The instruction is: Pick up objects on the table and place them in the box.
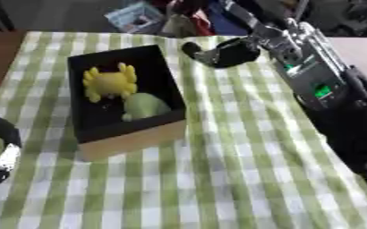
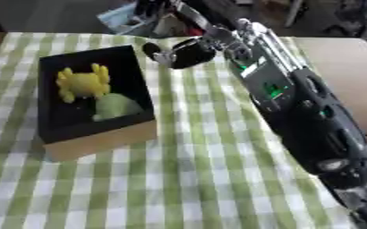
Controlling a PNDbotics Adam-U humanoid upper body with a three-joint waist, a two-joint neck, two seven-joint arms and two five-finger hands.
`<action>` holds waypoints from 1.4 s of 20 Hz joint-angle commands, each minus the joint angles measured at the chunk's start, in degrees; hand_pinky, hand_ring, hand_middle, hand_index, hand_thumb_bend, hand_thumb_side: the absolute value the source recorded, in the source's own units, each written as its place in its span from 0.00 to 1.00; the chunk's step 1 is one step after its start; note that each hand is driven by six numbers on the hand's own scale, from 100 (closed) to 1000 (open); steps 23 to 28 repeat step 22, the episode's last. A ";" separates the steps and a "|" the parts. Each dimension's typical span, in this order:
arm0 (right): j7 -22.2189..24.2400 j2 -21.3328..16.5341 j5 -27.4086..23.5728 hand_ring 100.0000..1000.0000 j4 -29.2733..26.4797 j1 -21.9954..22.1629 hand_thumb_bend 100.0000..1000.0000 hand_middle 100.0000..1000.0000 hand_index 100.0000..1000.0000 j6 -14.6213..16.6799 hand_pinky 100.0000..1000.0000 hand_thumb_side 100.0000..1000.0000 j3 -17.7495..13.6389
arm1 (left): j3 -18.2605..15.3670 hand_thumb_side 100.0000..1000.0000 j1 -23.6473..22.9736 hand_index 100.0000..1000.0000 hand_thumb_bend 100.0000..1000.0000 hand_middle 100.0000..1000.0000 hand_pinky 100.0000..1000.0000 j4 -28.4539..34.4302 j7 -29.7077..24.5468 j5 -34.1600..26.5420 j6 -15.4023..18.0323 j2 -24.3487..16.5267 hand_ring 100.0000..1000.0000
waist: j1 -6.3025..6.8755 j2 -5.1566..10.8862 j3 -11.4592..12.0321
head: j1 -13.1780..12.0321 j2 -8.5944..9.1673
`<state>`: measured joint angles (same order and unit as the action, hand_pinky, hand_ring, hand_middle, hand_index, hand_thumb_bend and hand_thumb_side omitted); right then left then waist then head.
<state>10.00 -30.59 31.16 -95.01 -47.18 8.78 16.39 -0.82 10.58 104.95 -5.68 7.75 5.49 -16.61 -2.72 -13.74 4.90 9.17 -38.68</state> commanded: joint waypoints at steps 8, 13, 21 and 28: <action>-3.38 -4.24 -4.16 0.64 -6.51 7.57 0.27 0.52 0.70 -4.00 0.62 0.03 -5.49 | -1.01 0.00 0.14 0.50 0.05 0.48 0.64 0.65 0.77 0.29 -0.10 -0.73 0.45 | 0.43 0.92 -1.14 | -1.35 -0.18; -4.94 -4.49 -5.63 0.65 -7.36 11.74 0.28 0.52 0.70 -5.00 0.62 0.03 -7.24 | -1.13 0.00 0.18 0.50 0.05 0.48 0.64 0.73 0.91 0.35 -0.12 -0.68 0.45 | 0.52 0.76 -1.56 | -1.99 -0.17; -7.08 -4.18 -9.69 0.66 -9.08 17.17 0.28 0.51 0.71 -6.18 0.61 0.05 -9.33 | -1.36 0.00 0.15 0.50 0.05 0.48 0.64 0.75 1.17 0.45 -0.22 -0.55 0.45 | 0.40 0.49 -2.06 | -2.36 -0.24; -7.22 -4.11 -10.40 0.66 -9.33 17.73 0.28 0.51 0.71 -6.28 0.61 0.05 -9.52 | -1.40 0.00 0.15 0.50 0.05 0.48 0.64 0.77 1.23 0.46 -0.23 -0.53 0.45 | 0.39 0.45 -2.14 | -2.39 -0.18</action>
